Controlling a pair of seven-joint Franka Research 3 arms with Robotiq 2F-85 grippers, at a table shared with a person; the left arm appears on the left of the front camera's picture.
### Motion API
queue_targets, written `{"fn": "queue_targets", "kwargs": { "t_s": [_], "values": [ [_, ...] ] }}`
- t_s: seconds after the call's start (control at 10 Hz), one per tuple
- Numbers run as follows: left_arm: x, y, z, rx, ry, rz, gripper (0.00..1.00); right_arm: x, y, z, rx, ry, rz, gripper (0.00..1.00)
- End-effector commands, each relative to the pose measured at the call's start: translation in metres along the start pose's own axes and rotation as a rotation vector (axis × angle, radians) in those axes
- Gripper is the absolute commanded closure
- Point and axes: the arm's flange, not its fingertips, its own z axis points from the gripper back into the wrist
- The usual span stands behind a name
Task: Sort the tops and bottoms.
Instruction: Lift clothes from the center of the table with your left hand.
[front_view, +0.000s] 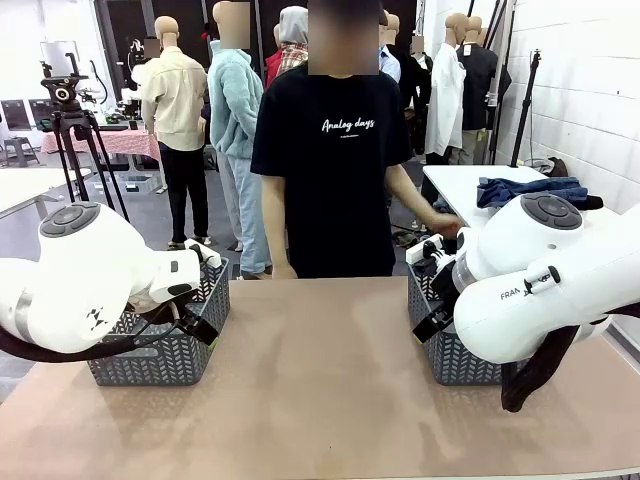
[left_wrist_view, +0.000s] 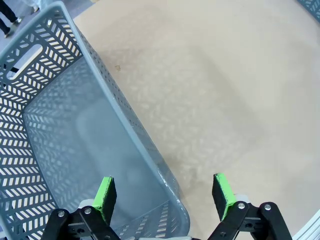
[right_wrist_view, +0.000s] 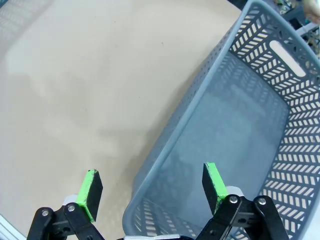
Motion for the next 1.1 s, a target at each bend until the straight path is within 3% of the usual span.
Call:
{"fn": "queue_targets", "kwargs": {
  "t_s": [0.0,1.0],
  "values": [
    [-0.0006,0.0022,0.0000,0.000,0.000,0.006,0.00,0.0000,-0.0001,0.0000,0.000,0.000,0.000,0.00],
    [-0.0006,0.0022,0.0000,0.000,0.000,0.006,0.00,0.0000,-0.0001,0.0000,0.000,0.000,0.000,0.00]
  ]
}}
